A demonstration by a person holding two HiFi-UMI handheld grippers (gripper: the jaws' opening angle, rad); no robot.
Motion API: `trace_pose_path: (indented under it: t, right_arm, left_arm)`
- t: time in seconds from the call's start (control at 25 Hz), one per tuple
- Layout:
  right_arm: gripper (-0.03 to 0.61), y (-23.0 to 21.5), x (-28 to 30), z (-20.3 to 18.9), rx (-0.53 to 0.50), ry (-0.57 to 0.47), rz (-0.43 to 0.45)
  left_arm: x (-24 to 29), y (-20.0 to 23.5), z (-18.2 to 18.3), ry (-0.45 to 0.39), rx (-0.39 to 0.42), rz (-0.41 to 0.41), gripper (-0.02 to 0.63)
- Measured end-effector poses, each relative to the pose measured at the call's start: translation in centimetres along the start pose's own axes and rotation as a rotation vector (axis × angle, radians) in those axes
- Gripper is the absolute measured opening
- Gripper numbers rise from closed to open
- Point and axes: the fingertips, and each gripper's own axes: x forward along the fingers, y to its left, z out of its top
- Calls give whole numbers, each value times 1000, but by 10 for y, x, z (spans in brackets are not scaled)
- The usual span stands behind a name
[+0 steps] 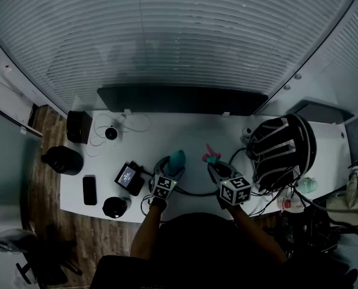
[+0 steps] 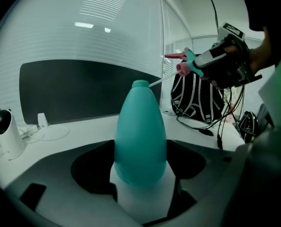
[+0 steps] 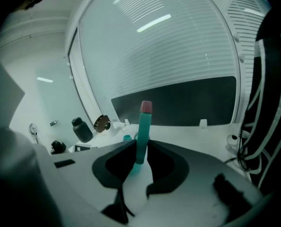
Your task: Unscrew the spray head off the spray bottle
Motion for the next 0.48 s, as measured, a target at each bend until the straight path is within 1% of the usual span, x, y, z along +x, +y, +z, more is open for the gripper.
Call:
trace_pose_path:
  t: [0.12, 0.2, 0.24, 0.36, 0.44, 0.48]
  right_arm:
    - [74, -10, -8, -6, 24, 0, -20]
    - [74, -12, -10, -7, 20, 1, -19]
    - [75, -13, -11, -7, 15, 1, -19]
    - [74, -11, -13, -6, -3, -8, -17]
    - [74, -8, -12, -8, -5, -9, -11]
    - [74, -7, -11, -10, -5, -7, -7]
  left_arm:
    - [3, -3, -7, 15, -14, -19, 350]
    - [0, -3, -4, 18, -42, -23, 350]
    - [-1, -2, -4, 27, -43, -25, 350]
    - [3, -4, -17, 75, 11, -37, 349]
    - [5, -4, -24, 81, 40, -38, 348]
    - [5, -3, -25, 81, 42, -32, 348]
